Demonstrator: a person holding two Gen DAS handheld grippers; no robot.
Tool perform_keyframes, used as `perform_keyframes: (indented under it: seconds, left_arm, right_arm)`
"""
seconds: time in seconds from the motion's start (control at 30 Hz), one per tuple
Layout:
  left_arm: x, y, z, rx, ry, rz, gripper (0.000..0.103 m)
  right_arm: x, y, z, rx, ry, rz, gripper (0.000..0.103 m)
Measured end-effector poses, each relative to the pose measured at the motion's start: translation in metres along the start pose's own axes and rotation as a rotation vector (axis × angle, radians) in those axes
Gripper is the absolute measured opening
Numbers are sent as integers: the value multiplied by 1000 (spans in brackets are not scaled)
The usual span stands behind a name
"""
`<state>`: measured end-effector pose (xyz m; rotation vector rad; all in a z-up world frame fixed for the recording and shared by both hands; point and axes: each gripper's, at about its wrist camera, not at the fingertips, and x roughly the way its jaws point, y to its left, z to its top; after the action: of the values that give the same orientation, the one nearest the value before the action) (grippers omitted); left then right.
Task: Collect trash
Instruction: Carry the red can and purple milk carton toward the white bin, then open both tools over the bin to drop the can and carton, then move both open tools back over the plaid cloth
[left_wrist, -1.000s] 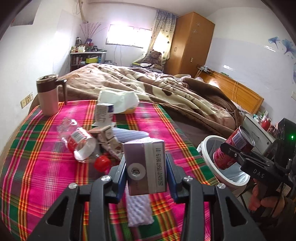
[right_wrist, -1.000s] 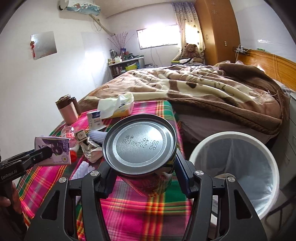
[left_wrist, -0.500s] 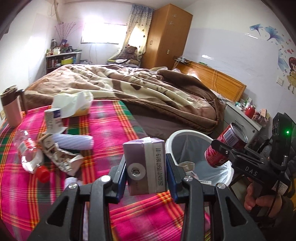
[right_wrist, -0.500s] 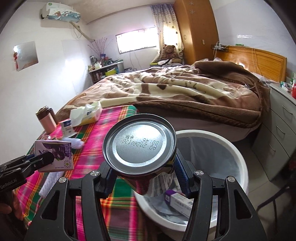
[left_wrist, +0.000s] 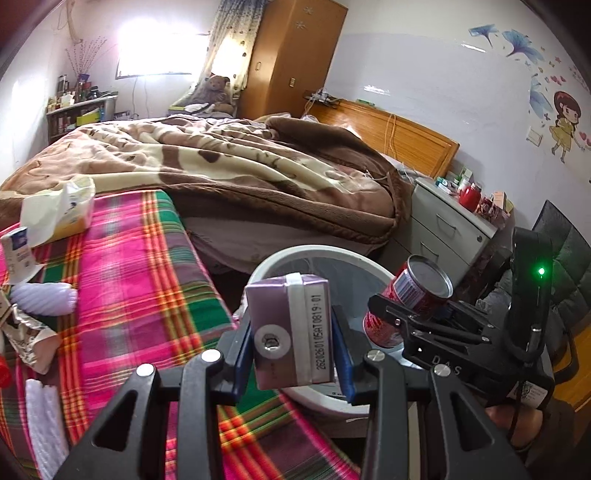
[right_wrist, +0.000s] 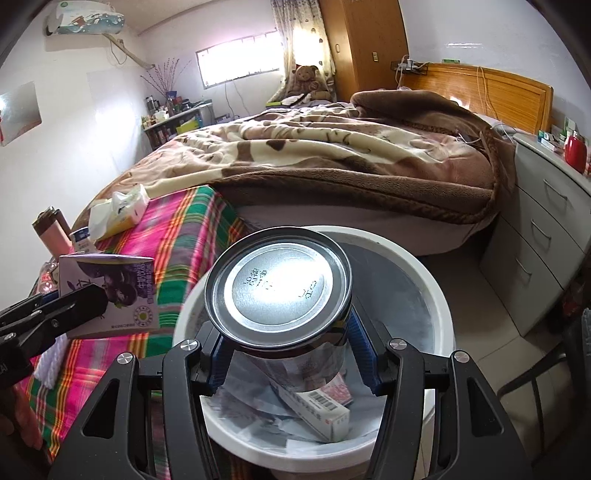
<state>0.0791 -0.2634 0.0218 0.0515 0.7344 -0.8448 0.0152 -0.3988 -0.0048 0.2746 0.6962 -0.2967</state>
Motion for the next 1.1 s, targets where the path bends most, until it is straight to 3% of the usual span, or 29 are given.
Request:
perform_keyframes:
  seconds: [0.43, 0.57, 0.67, 0.77, 1.1]
  left_arm:
    - [37, -28, -4, 21, 71, -36, 40]
    - [40, -26, -5, 7, 85, -53, 58]
    - [37, -22, -6, -2, 80, -48, 61]
    - [32, -17, -7, -10, 73, -42, 70]
    - [0, 10, -6, -42, 25, 12, 71]
  right_arm:
    - [9, -29, -4, 27, 45, -65, 57]
    - [11, -32, -5, 34, 54, -76, 58]
    - [11, -33, -5, 40, 54, -79, 62]
    - [8, -33, -3, 49, 37, -80, 68]
    - [-2, -16, 3, 37, -8, -63, 70]
